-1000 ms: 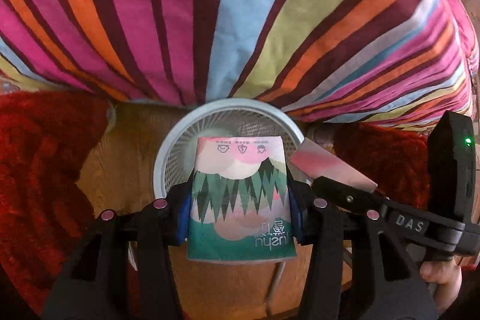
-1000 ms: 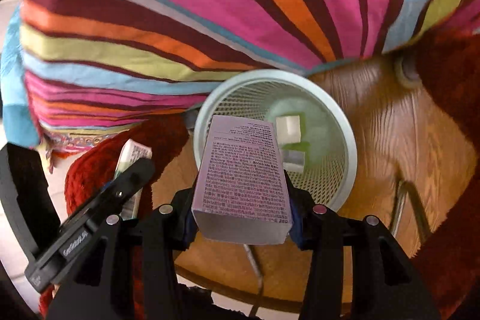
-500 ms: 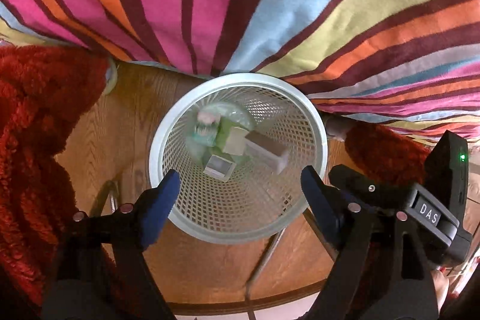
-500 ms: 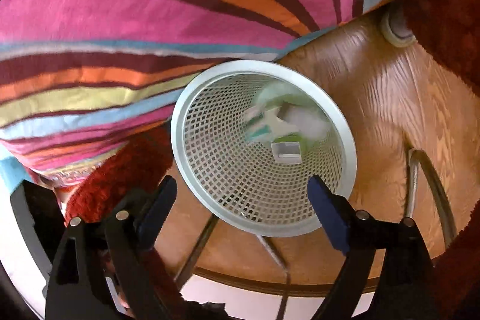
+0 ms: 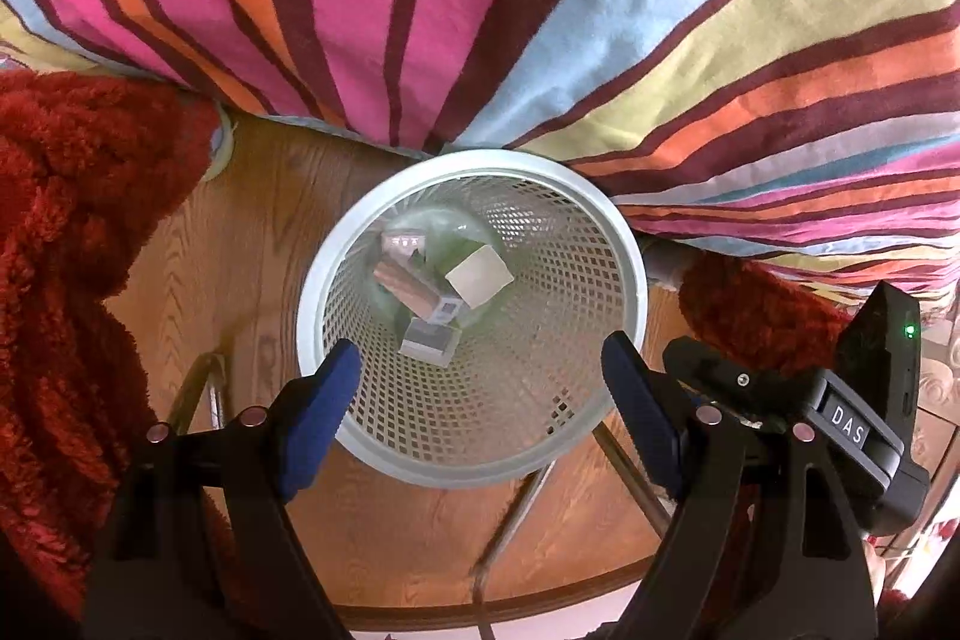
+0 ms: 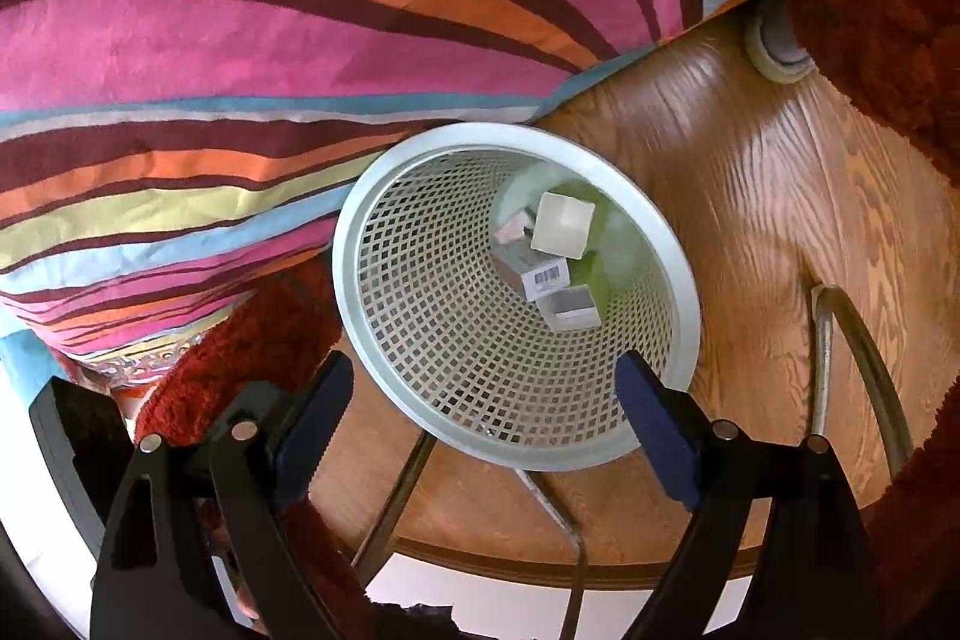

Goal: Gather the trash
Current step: 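Move both tools back over the bed toward the remaining items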

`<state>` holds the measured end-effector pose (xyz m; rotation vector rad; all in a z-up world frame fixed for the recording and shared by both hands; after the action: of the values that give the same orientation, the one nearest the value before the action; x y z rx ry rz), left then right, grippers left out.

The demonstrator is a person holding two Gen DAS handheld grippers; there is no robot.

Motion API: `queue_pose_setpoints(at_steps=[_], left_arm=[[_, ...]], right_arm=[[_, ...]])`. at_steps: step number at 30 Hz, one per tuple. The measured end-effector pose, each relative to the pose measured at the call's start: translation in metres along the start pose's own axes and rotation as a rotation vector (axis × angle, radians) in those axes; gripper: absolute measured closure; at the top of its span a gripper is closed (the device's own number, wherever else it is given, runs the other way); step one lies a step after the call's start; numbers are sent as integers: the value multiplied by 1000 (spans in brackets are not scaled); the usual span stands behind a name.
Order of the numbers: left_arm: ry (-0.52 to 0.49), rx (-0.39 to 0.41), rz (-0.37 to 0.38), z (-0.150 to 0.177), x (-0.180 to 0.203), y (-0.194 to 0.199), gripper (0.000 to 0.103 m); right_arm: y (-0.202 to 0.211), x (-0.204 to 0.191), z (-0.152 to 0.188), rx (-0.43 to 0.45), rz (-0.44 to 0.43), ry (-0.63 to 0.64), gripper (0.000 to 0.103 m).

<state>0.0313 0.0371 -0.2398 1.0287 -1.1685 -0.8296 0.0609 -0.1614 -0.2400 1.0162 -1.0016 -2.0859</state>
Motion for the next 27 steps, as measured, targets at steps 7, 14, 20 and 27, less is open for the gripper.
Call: queue_pose_setpoints(at_steps=[7,14,20,27], left_arm=[[9,78,8,5,3,20,22],[-61,185,-52,10,15,54,22],[-175,335,-136,10,36,93,22],[-246,486,-219,6,47,131,22]], right_arm=[[19,-7,9,55,-24,62,18],[55,-24,26,191,-60,192,18],[104,-48,49,402,-122,370,18],[169,-69,61,732,-117,560,18]])
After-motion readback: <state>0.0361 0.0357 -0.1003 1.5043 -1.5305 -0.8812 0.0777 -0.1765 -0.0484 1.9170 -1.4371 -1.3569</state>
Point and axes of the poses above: each gripper's, at about its wrist camera, not at the fingertips, and y roughly against the way its jaws point, x to its right, z to its underside, the point moved 1 cm from there along -y, roughly the way its jaws point, and after that the axes turned 12 degrees about -y, right-handed, at the moved point
